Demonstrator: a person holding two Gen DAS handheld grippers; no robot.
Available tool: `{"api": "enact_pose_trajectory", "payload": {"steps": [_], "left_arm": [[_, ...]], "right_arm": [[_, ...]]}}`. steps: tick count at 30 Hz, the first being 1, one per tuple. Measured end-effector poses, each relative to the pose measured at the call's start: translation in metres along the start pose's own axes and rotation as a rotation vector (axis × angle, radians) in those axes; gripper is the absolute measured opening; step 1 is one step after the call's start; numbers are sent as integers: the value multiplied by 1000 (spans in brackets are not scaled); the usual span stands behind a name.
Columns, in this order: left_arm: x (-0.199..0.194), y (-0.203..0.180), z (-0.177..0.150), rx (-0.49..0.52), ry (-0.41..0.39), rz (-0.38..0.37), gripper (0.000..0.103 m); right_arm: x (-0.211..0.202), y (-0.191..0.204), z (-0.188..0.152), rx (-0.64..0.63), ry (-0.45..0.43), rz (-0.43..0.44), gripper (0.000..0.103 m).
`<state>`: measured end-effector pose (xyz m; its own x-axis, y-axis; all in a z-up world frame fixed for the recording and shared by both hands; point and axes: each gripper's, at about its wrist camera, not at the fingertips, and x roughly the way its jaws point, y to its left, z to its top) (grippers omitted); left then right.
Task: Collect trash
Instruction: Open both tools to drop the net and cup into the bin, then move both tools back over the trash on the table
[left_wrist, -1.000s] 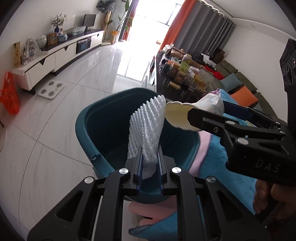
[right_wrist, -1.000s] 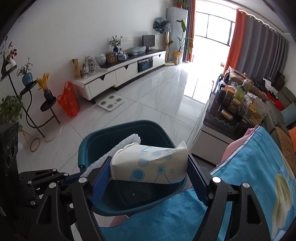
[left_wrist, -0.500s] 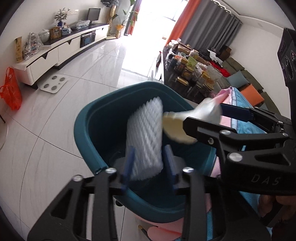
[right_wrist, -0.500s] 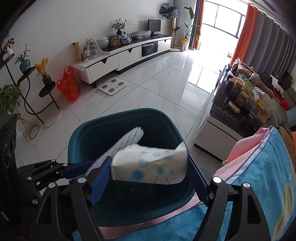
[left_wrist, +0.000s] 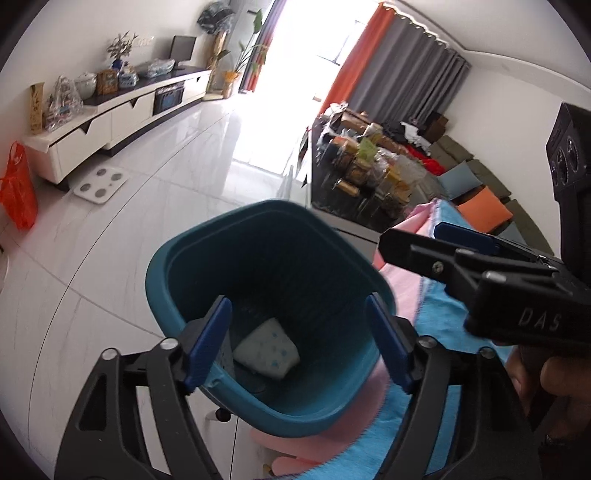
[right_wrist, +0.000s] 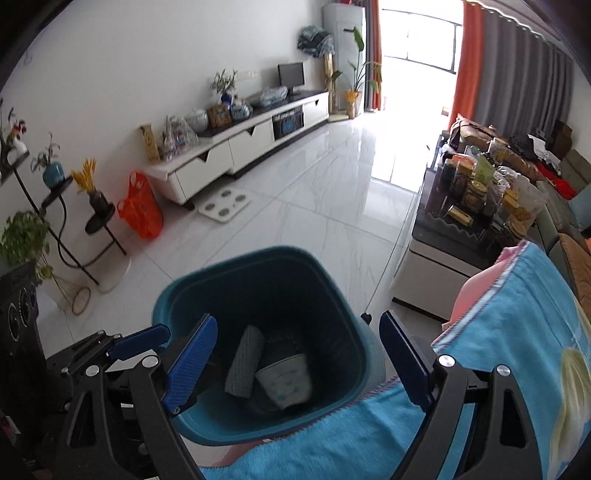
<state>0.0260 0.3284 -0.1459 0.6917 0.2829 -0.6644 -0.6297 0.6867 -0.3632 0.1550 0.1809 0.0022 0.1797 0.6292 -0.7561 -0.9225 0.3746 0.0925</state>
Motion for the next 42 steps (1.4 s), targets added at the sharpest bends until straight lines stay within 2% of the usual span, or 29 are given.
{"api": "enact_pose_trajectory", "payload": {"steps": [2,4,9,14,18,25,28,31,37,42], "left_arm": [[-11,-7,3,18,-25,-7,78],[-25,-11,1,22,-46,-17,88],[-66,-26,0,63,-146,-12,97],[-99,-53,0,106,-234,-16,97],[-117,-75,-3,135,-258,-21,97],[-148,-131,-21,248,-362,-27,97],[-154,-150,-27,288,-354,-77,97],[-159,-168,-34,333,-354,-97,97],[-170,-199,-55,427,-319,-229,97],[-169,-223,-69,495,-294,-296,97]], "right_arm": [[-13,-5,-1,15,-29,-5,88],[-25,-11,-3,31,-56,-13,89],[-59,-25,-16,59,-124,-42,93],[-86,-42,-38,100,-165,-72,96],[-108,-55,-60,141,-193,-107,96],[-152,-70,-101,204,-272,-189,96],[-169,-74,-125,221,-301,-243,96],[-183,-73,-143,229,-327,-300,96],[-218,-71,-183,255,-388,-423,96],[-245,-79,-223,320,-406,-529,96]]}}
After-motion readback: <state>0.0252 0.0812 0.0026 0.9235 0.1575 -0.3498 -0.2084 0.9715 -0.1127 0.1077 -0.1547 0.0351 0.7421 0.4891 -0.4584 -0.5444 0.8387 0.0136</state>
